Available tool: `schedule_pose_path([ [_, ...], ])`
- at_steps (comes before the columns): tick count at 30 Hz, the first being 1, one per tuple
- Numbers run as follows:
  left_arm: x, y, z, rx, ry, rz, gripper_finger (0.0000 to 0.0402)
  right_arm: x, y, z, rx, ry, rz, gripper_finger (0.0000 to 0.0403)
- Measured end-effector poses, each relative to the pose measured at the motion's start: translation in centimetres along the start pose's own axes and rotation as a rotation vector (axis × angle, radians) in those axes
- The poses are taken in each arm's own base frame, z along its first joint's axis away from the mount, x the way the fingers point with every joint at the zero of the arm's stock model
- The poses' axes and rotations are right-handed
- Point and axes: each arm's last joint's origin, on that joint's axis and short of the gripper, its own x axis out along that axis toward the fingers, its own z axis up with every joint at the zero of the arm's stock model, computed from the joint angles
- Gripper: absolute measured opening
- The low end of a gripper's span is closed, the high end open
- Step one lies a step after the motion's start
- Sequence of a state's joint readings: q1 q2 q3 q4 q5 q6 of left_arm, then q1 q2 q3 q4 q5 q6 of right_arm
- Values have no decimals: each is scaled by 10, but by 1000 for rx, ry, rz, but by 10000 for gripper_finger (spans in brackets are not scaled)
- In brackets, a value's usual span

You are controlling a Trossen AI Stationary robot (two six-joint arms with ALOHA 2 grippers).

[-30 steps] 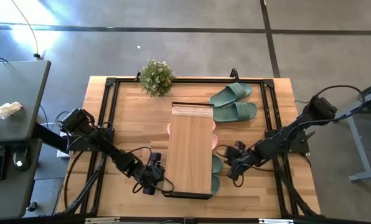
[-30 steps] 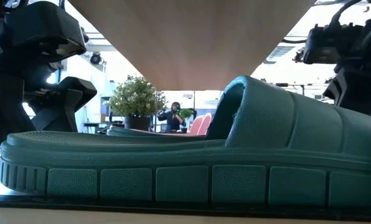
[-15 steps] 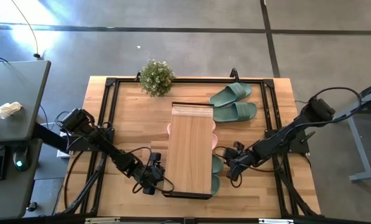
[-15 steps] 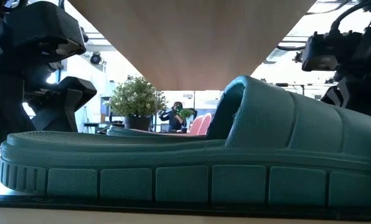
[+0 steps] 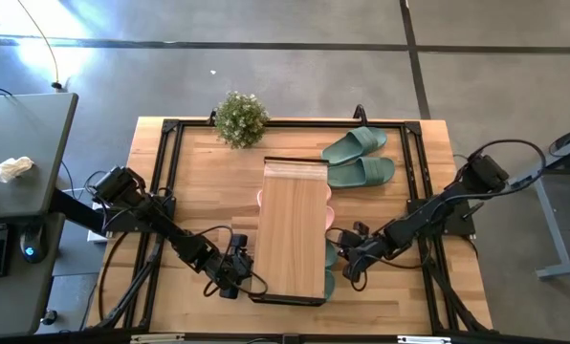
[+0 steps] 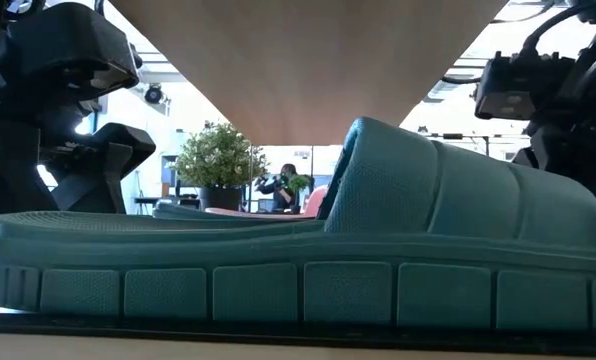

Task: Pick and place slides into the shelf
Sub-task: Adjust the green slide under the shelf, then put the bottom green slide on the shelf

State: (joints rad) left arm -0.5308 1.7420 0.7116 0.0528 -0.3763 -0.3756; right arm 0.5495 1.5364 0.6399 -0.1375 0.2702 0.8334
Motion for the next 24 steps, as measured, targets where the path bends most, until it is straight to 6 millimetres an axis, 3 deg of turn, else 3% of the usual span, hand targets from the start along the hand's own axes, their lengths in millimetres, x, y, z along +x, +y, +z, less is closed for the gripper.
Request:
schedule_pose_path([
  [15, -1, 2, -2, -15, 10, 34, 175, 1, -1, 3, 16, -33, -14, 0],
  [24, -23, 14, -6, -1, 103, 116, 175, -1, -3, 2, 35, -24, -32, 0],
])
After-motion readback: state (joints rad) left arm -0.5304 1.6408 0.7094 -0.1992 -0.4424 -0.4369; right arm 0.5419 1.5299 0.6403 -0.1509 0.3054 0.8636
